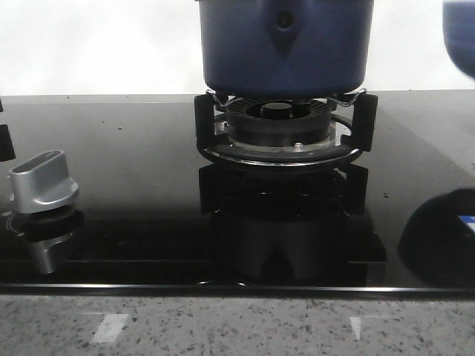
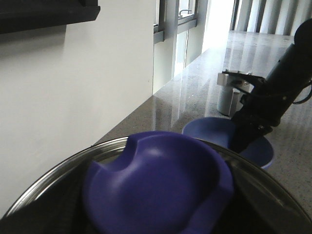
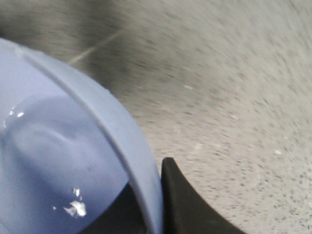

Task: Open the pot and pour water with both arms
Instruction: 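Lift the blue bowl with the right gripper over the open pot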

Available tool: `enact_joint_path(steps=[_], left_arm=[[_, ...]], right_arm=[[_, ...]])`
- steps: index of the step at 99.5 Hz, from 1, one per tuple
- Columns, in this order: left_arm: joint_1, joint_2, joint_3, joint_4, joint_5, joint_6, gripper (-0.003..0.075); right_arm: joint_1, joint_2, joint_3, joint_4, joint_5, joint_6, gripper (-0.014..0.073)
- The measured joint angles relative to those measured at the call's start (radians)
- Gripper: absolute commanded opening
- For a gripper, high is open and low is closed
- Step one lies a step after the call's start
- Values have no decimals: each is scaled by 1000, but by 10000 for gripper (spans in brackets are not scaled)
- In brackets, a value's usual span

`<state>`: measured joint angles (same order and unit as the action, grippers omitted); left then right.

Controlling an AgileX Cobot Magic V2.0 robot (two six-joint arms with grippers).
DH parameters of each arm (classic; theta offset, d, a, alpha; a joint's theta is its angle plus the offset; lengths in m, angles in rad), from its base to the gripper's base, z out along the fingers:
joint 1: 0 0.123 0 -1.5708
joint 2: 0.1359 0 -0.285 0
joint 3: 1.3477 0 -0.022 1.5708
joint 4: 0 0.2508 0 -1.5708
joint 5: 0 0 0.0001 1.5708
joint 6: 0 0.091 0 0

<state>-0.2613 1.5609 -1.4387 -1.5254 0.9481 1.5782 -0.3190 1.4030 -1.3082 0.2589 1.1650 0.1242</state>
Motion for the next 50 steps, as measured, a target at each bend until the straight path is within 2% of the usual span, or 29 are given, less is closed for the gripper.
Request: enact_joint_path(steps=[17, 50], left_arm=[[0, 0, 0, -26, 9, 0, 333], [30, -1, 0, -36, 28, -2, 333]], right_arm=[[51, 0, -177, 0, 76, -4, -67], [221, 30, -428, 2, 106, -6, -62]])
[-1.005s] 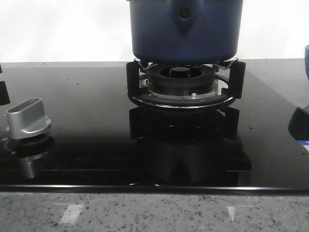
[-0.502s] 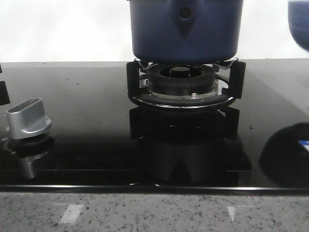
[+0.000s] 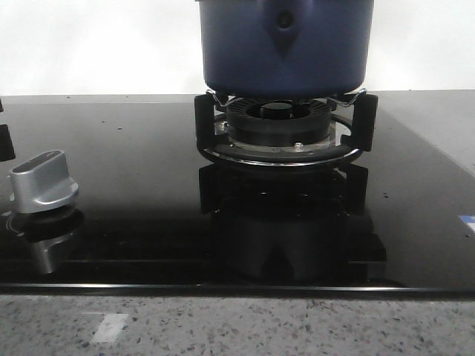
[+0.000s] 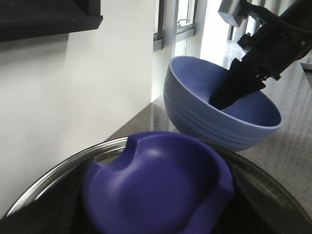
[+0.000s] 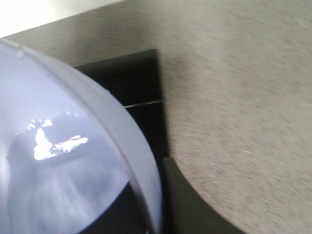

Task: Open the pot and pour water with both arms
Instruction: 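Lift the blue bowl with the right gripper over the open pot, then tilt the blue bowl with the right gripper to pour water into the pot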

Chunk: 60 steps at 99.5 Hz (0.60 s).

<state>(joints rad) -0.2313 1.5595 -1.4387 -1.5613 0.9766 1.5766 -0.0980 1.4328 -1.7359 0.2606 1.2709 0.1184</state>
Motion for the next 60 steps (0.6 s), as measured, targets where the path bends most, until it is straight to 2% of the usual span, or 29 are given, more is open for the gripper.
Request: enact_joint_path(steps=[29, 60], left_arm=[[67, -34, 0, 0, 41, -7, 333], [86, -78, 0, 9, 55, -25, 333]], right_arm=[[170, 102, -105, -6, 2, 7, -62], [317, 184, -155, -186, -19, 33, -62]])
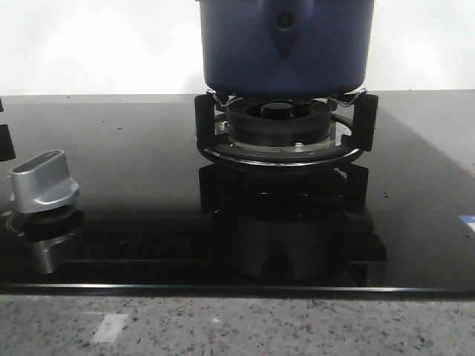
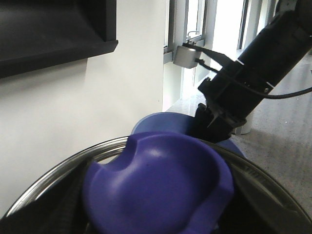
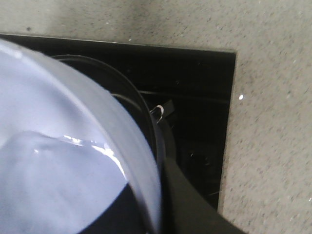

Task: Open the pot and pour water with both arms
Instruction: 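Tilt the blue bowl with the right gripper to pour water into the pot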

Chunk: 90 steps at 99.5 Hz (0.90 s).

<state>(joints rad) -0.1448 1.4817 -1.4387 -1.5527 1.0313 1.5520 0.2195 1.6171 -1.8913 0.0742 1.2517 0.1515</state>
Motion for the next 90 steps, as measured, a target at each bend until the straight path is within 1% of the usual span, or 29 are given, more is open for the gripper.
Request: enact_joint_path(steps=[29, 30, 51, 65, 90], left_arm=[[0, -32, 0, 40, 14, -4, 333], [0, -33, 0, 40, 15, -5, 333], [0, -33, 0, 45, 15, -10, 333], [0, -33, 0, 45, 15, -18, 333], [0, -33, 0, 45, 15, -22, 333]], right_arm=[[90, 2, -2, -196, -135, 37, -56], [107, 2, -2, -253, -154, 51, -46], [182, 24, -2, -448, -164, 70, -46], [227, 53, -2, -583, -164, 118, -46], [299, 62, -2, -804, -178, 147, -46]])
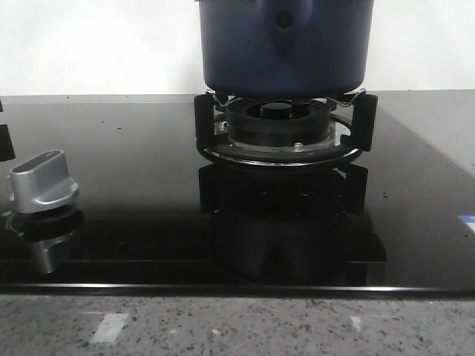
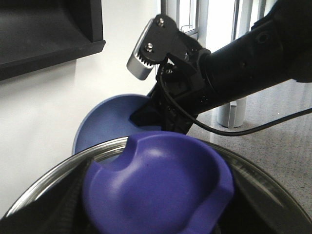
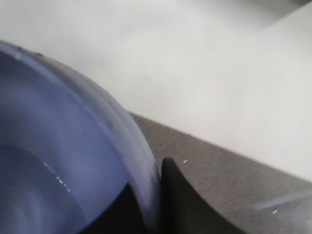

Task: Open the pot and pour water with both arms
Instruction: 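Tilt the blue bowl with the right gripper to pour water into the pot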

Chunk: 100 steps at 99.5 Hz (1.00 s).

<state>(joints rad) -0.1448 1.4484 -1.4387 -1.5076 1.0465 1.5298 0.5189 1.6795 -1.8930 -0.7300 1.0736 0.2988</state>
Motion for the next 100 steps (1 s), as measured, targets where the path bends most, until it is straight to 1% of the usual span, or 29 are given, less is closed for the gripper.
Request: enact_joint_path(steps=[17, 38, 73, 100], left_arm=[[0, 0, 0, 2, -6, -2, 333], [0, 0, 0, 2, -18, -2, 333], [0, 0, 0, 3, -19, -4, 333], [0, 0, 0, 3, -19, -4, 333]], right_arm=[[37, 0, 0, -123, -4, 2, -46], [55, 0, 0, -221, -12, 20, -46], [55, 0, 0, -323, -33, 49, -46], [55, 0, 0, -366, -75, 53, -46]])
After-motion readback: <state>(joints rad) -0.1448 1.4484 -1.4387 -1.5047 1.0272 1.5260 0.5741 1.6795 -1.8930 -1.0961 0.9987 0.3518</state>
